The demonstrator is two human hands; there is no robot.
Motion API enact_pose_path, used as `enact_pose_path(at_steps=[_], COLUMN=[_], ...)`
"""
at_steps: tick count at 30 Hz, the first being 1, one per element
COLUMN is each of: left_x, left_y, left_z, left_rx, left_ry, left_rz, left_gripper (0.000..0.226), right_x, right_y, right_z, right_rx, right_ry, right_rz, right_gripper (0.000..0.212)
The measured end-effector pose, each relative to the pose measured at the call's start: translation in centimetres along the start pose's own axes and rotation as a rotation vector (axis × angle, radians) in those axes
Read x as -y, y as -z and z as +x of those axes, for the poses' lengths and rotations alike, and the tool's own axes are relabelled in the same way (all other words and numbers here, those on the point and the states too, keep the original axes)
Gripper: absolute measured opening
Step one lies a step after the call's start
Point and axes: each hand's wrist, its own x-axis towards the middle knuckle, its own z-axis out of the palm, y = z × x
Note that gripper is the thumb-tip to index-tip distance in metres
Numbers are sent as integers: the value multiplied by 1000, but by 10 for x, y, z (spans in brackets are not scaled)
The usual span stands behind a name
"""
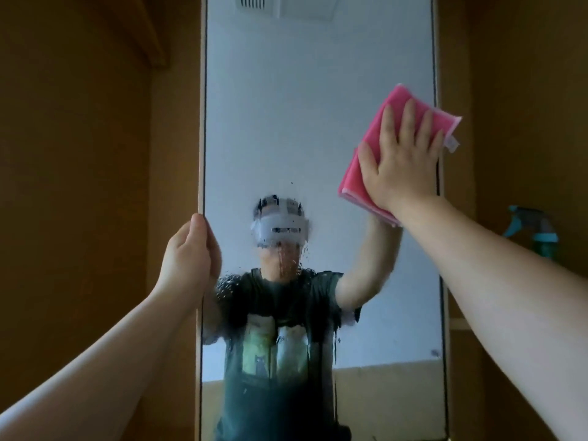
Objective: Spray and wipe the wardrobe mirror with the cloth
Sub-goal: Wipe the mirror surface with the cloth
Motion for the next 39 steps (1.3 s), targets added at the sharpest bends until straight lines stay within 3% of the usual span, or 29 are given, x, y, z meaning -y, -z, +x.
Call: enact_pose_path(at_steps=[10, 22, 34, 39], left_x=[7, 5, 13, 16], left_y=[-6, -1, 10, 10], left_z=[7, 3, -9, -12], left_rx=[-52, -10, 64, 52], left_ry=[1, 8, 122, 96], left_rz=[26, 18, -75, -2], left_gripper=[56, 54, 51, 55], right_x=[-22, -42, -46, -37], right_y=[-6, -41, -44, -39], right_z=[-35, -182, -210, -199], right_rx=[60, 119, 184, 176], right_ry=[132, 263, 376, 301], right_rz=[-46, 36, 1, 59], right_gripper=[71, 67, 66, 60])
